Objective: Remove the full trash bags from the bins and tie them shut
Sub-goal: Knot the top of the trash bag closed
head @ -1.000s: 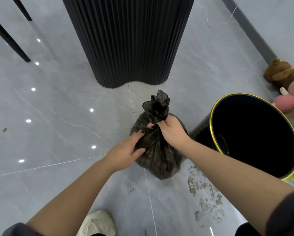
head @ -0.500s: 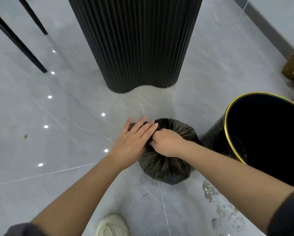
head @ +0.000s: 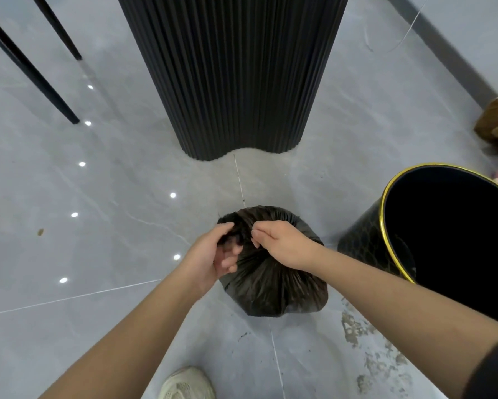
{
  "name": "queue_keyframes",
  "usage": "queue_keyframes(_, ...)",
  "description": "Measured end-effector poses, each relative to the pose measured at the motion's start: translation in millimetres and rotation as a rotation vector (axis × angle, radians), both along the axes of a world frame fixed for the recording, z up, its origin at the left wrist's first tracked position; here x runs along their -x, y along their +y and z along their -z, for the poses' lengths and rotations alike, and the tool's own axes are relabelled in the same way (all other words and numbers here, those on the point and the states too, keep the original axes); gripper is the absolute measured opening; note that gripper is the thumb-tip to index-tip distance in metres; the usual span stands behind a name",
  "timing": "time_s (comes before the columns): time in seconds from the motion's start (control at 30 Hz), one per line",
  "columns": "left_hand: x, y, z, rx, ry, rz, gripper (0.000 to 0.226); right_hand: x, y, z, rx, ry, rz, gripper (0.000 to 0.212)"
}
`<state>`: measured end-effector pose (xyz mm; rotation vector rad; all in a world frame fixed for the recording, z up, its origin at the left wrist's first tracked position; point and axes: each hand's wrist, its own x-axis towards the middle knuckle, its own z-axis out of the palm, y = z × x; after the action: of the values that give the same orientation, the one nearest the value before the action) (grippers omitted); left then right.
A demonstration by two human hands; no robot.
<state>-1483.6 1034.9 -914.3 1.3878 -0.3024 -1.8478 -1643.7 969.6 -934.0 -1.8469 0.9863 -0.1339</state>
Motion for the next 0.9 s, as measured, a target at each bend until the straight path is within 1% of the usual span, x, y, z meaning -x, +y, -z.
queue_keyframes(0.03, 3, 6, 0, 0.088, 0.033, -0.105, 0.027, 0, -2, 0, -0.028, 0.005, 0.009, 0.03)
queue_keyframes(0.07, 6, 11, 0, 0.186, 0.015, -0.158, 0.023, -1, -4, -1, -0.052, 0.009, 0.007, 0.031)
queue_keyframes(0.1, 8, 15, 2, 0.284, -0.075, -0.148, 0.024, -2, -5, -1, -0.071, 0.018, -0.005, 0.031)
queue_keyframes(0.13, 7, 18, 8, 0.371, -0.224, -0.096, 0.033, -3, -5, -2, -0.085, 0.031, -0.027, 0.031)
queue_keyframes(0.2, 2, 18, 17, 0.548, -0.636, 0.117, 0.046, -6, -5, -3, -0.104, 0.054, -0.068, 0.032)
queue_keyframes(0.23, 0, 16, 20, 0.657, -0.853, 0.273, 0.046, -7, -5, -3, -0.116, 0.059, -0.082, 0.033)
queue_keyframes(0.27, -1, 13, 24, 0.762, -1.028, 0.421, 0.044, -8, -5, -4, -0.124, 0.058, -0.092, 0.033)
queue_keyframes(0.3, -3, 10, 26, 0.822, -1.143, 0.553, 0.041, -8, -5, -3, -0.129, 0.054, -0.099, 0.034)
queue_keyframes(0.4, -8, 0, 21, 0.792, -1.31, 0.769, 0.03, -5, -3, -2, -0.12, 0.035, -0.095, 0.032)
queue_keyframes(0.47, -12, -6, 15, 0.837, -1.494, 0.899, 0.038, 0, -3, -1, -0.094, 0.02, -0.085, 0.029)
queue_keyframes(0.5, -15, -7, 13, 0.851, -1.548, 0.933, 0.039, 3, -3, -1, -0.075, 0.017, -0.089, 0.027)
queue_keyframes(0.53, -18, -7, 10, 0.809, -1.534, 0.921, 0.034, 5, -3, -2, -0.05, 0.015, -0.099, 0.024)
queue_keyframes(0.57, -19, -7, 8, 0.73, -1.464, 0.88, 0.03, 6, -3, -1, -0.016, 0.016, -0.108, 0.022)
queue_keyframes(0.6, -19, -8, 7, 0.623, -1.354, 0.819, 0.03, 6, -3, -2, 0.019, 0.017, -0.11, 0.021)
queue_keyframes(0.7, -12, -12, 5, 0.263, -0.913, 0.555, 0.04, 3, 0, -3, 0.148, -0.016, -0.12, 0.02)
queue_keyframes(0.77, -9, -10, 4, 0.065, -0.642, 0.41, 0.042, 0, 4, -3, 0.239, -0.032, -0.155, 0.021)
queue_keyframes(0.83, -11, -5, 3, -0.033, -0.44, 0.368, 0.039, -1, 6, -1, 0.3, -0.04, -0.143, 0.02)
queue_keyframes(0.9, -13, 1, 4, -0.052, -0.242, 0.288, 0.038, -1, 8, 3, 0.299, -0.035, -0.093, 0.019)
